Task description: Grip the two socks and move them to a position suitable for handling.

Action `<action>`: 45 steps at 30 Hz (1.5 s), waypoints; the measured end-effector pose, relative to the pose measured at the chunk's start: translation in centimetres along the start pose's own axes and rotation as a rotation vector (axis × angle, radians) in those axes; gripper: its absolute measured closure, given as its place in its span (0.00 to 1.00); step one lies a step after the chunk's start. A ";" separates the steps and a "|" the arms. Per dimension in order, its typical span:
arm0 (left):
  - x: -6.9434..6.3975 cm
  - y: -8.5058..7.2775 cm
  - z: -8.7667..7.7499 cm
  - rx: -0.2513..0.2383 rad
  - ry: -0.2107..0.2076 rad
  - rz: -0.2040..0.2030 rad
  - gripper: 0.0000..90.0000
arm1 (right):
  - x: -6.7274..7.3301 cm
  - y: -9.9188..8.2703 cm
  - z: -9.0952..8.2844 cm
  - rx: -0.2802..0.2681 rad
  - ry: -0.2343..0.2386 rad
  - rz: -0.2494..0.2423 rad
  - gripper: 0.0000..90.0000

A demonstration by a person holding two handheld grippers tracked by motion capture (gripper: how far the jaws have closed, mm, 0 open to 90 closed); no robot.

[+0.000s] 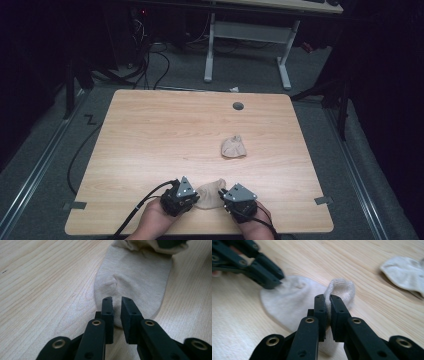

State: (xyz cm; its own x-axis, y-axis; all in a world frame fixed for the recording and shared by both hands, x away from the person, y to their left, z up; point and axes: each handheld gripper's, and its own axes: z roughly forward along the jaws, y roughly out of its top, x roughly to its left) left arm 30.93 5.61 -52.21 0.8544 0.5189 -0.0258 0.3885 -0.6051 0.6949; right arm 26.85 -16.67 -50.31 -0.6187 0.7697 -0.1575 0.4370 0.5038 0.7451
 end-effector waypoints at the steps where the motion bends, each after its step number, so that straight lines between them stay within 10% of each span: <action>1: 0.0 0.0 0.0 0.000 0.001 0.001 0.89 | -0.3 -0.1 -0.1 -0.002 -0.007 0.009 0.93; 17: 0.1 0.0 0.0 0.002 0.010 0.006 0.88 | -6.6 -3.2 -1.1 0.031 -0.096 0.199 0.73; 25: 0.5 -0.1 -0.2 0.006 0.011 -0.003 0.87 | -5.7 -2.6 0.0 0.031 -0.040 0.147 0.97; 34: 2.0 -0.7 -1.1 0.027 0.015 -0.024 0.85 | -5.3 -3.0 1.0 0.080 0.034 0.152 0.98; 45: 2.9 -2.8 -3.2 0.043 0.006 -0.160 0.83 | -2.7 -2.2 1.2 0.083 0.107 0.077 0.95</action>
State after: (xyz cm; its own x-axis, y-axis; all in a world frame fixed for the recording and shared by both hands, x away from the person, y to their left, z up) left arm 31.24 10.75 -51.88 0.7784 0.6142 -0.1296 0.5341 -0.5395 0.6510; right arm 28.31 -19.39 -52.30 -0.6451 0.7636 -0.0283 0.5361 0.4787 0.6953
